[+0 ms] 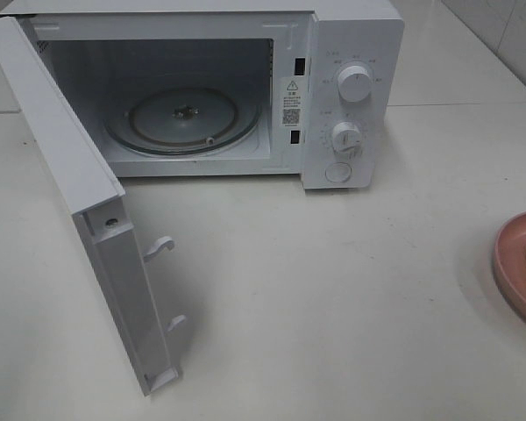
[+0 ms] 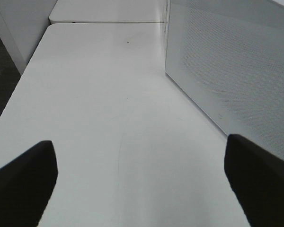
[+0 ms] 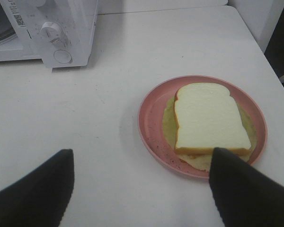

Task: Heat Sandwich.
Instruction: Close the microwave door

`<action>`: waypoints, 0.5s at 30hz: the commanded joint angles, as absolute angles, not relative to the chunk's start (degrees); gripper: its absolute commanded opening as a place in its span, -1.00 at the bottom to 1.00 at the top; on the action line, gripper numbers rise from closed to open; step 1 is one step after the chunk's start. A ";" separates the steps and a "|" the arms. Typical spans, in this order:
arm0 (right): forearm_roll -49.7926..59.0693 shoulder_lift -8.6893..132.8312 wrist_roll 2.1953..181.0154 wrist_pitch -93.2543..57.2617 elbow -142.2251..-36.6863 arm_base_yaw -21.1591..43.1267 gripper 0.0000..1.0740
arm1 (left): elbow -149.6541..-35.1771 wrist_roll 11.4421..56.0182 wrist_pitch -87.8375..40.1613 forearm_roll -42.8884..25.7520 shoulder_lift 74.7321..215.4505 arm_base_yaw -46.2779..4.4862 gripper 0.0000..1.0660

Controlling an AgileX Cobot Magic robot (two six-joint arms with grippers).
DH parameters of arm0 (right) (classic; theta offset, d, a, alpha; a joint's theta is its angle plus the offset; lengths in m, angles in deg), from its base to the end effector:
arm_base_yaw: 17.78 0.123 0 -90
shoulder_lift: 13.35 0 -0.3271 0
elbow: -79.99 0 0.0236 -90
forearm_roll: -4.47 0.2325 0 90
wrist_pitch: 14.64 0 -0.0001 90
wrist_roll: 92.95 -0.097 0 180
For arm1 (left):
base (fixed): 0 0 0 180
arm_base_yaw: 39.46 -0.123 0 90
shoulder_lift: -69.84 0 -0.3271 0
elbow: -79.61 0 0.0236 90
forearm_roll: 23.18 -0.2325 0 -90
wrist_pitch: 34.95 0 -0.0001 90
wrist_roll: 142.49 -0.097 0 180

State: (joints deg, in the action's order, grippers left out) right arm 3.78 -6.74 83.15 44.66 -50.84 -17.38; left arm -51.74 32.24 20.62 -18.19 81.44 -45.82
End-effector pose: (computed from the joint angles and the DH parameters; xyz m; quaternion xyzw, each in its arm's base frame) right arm -0.0581 -0.0014 0.2697 0.0260 0.8434 0.0141 0.5365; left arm -0.0421 -0.0117 0.2826 -0.0098 0.8464 0.0105 0.5324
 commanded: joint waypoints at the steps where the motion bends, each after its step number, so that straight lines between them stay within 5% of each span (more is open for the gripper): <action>1: 3.95 -8.35 84.01 44.71 -50.72 -17.84 0.42 | -52.14 32.18 15.87 -18.25 85.68 -45.99 0.43; 8: 3.95 -8.35 84.01 44.71 -50.72 -17.84 0.42 | -50.65 32.18 7.50 -18.25 89.51 -45.99 -0.11; 15: 3.95 -8.35 84.01 44.71 -50.72 -17.84 0.42 | -46.29 32.18 -5.39 -18.94 95.19 -45.99 -1.00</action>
State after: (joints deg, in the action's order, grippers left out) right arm 3.78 -6.74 83.15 44.66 -50.84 -17.38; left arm -47.38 32.24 -1.38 -18.65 94.21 -45.82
